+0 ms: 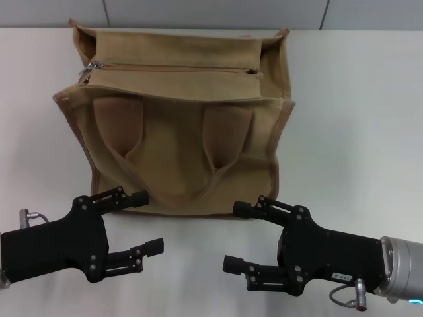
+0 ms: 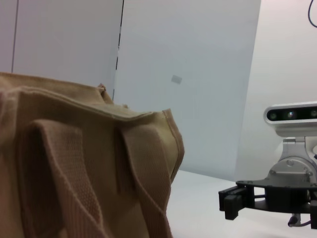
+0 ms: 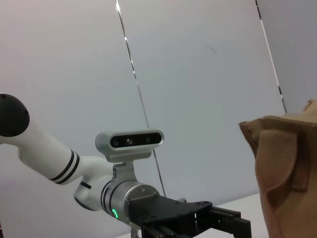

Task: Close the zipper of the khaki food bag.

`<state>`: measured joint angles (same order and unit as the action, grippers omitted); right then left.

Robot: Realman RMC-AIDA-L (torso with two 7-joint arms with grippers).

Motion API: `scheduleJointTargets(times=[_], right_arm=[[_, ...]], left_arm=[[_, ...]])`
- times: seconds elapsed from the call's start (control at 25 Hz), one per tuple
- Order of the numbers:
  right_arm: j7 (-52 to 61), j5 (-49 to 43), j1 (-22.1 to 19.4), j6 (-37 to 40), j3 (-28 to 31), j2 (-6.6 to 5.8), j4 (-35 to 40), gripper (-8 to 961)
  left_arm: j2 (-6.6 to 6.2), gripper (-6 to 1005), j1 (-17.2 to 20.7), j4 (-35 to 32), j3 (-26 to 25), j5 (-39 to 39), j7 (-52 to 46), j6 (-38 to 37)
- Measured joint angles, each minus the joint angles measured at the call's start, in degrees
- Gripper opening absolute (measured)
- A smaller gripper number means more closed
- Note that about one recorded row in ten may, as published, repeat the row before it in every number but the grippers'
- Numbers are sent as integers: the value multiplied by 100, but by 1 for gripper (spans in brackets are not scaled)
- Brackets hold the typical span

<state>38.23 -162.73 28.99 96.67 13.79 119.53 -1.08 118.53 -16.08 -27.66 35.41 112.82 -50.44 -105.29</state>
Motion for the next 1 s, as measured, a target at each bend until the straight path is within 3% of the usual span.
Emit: scheduleJointTargets(times=[0.44,0.64,0.68,0.8,1.0], right_arm=[[0,-12,-15,-133,-7,0,-65,834],[-33,-30,-50,-113,-80,0,-141,835],[-72,-31,-59,-127,-90,0,-166,835],[-304,-31,-107,-196,-90,5,-325,835],[-356,-31,-138,-214,-88,8,-349,835]], left_arm=[[12,785,-42,8,-5,-24,-2,-41],[-67,784,233,-13,-739,-778,257,-574],[-46,784,431,12,-1465,-1406,321,-696],[-1,783,486,178,-1958,-1928,339,-425],[-12,782,370,305,-1959,-1926,399,350]])
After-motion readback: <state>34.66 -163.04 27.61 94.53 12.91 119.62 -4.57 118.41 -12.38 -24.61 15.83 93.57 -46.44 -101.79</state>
